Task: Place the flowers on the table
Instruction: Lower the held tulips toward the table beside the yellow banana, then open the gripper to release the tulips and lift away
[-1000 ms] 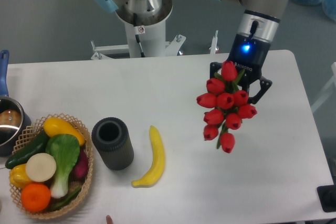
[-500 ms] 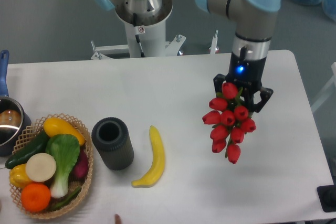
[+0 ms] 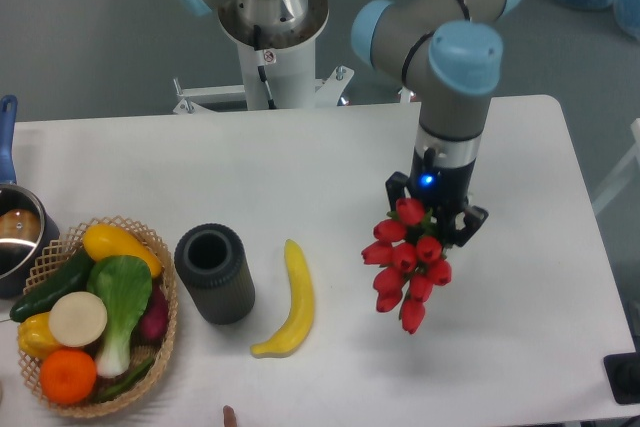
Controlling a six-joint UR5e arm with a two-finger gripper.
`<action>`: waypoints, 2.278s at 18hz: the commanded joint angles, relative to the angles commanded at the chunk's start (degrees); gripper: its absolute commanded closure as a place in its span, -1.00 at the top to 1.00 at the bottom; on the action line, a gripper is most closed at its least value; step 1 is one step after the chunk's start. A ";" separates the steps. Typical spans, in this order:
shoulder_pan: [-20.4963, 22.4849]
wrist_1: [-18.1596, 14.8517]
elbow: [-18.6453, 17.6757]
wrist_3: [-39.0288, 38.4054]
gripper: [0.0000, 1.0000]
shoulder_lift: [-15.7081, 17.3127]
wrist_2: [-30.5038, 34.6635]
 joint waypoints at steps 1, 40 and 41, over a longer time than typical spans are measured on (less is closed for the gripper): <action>-0.35 0.00 -0.09 0.44 0.04 -0.35 0.00; -2.55 0.44 0.88 0.88 0.49 -6.33 -0.09; -2.38 0.44 0.88 1.40 0.53 -6.16 -0.09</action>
